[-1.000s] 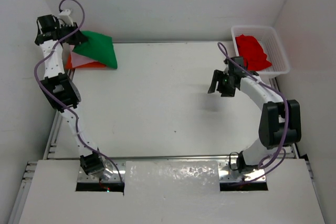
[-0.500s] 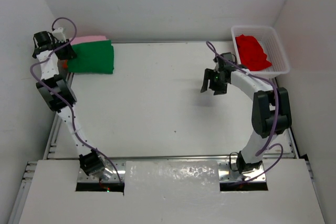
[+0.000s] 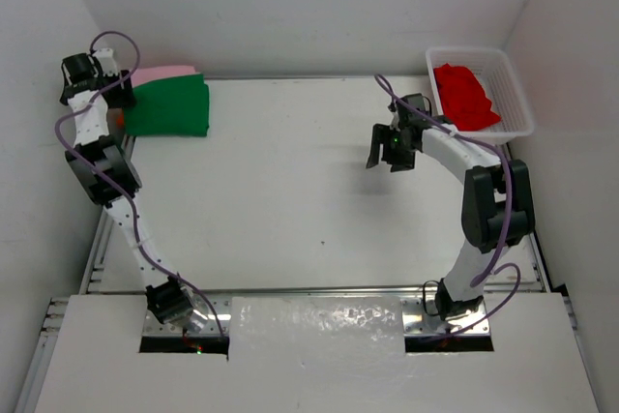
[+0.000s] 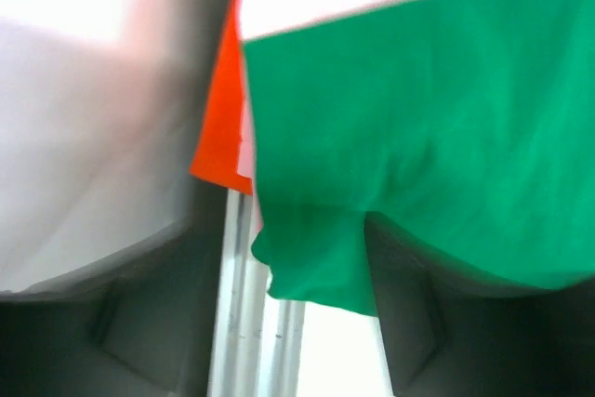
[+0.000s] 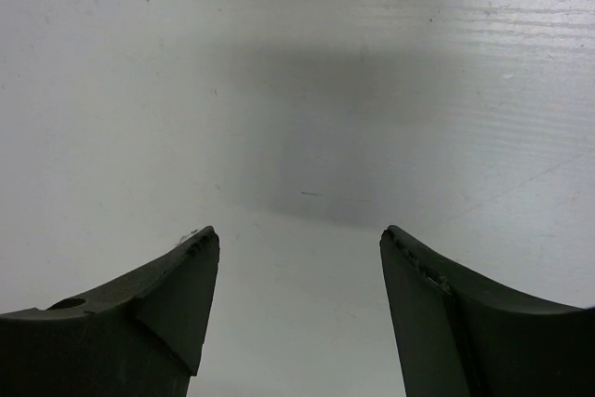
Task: Fold and stack the t-shirts
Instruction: Put the neatly folded tshirt into the corner of the board with the left arm
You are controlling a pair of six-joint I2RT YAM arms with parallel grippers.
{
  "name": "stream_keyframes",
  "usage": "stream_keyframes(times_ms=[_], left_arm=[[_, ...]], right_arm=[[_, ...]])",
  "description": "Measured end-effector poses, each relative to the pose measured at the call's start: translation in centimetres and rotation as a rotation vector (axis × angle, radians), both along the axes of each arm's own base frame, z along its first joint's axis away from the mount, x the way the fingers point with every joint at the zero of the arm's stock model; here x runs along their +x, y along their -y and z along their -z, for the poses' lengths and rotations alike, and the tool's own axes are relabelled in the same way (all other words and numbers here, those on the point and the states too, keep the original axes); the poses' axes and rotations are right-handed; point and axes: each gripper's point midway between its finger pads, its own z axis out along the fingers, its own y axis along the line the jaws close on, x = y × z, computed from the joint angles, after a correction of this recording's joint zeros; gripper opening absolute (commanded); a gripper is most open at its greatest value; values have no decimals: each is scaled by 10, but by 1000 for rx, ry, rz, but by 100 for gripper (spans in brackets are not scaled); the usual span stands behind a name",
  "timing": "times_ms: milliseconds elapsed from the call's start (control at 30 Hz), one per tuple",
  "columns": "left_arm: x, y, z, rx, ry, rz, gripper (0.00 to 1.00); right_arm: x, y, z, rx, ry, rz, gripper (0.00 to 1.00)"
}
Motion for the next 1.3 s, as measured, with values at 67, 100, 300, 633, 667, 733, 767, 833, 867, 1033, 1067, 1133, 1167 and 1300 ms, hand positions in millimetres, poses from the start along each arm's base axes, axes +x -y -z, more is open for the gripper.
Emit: stream_keyframes(times_ms=[67,100,300,633,667,733,767,833,867,1033,1067,1133,1167,1300], left_arm=[[1,-1,-15,16,27,-28,13],[2,-2,-22,28,45,-34,6],[20,16,-79,98,158,-8,5],[41,37,-29,121,85,-2,6],[40,34,-18,124,68,-12,6],[39,28,6,126,28,-31,9],[38,26,17,129,9,-38,10],[36,23,34,138,-19,-49,11],[37,21,40,144,-26,-50,11],[42,26,46,166,-26,-40,19],[45,28,45,169,-19,-37,25],[47,31,44,175,-12,-31,34],[48,33,43,176,-8,-30,38],[51,37,28,179,19,-26,55]], right_arm=[[0,-2,0,-2,1,-7,68],[-1,-2,0,-3,1,-9,68],[-2,-3,1,-5,-1,-14,68],[-1,-3,-8,-14,-10,-14,68],[1,-3,-11,-14,-4,-13,68],[6,-5,-18,-12,7,-13,69],[10,-5,-21,-11,13,-13,69],[17,-6,-26,-9,29,-12,69],[19,-7,-28,-9,35,-12,69],[18,-5,-28,-16,27,-9,69],[17,-5,-27,-17,23,-9,69],[15,-5,-27,-19,17,-9,69],[15,-5,-27,-19,15,-9,69],[15,-5,-27,-19,15,-9,69]])
